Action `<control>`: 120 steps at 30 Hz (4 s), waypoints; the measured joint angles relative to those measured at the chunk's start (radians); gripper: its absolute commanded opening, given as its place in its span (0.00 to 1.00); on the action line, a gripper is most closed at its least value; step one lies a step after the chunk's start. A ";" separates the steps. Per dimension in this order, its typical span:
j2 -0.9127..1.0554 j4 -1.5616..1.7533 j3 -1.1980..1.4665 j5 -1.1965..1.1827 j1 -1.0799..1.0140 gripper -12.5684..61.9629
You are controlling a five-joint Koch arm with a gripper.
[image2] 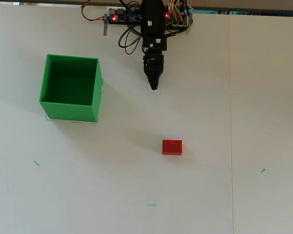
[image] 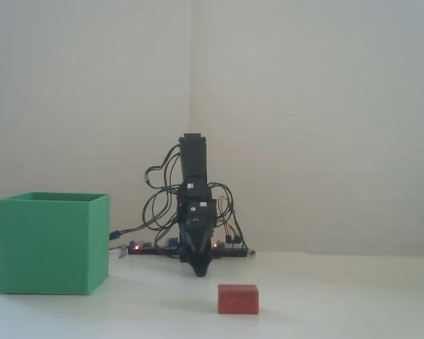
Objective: Grasp a red block and put it in the green bin.
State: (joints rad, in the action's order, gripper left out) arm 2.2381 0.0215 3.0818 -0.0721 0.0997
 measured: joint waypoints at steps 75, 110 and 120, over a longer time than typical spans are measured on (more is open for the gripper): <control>-0.313 -0.716 -1.178 -0.083 0.026 0.65; -1.075 -1.184 -1.879 0.347 -0.048 0.63; -1.124 -1.284 -1.921 0.247 0.064 0.64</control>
State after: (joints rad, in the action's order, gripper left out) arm 1.1137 -1.2625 1.1612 0.1749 0.1641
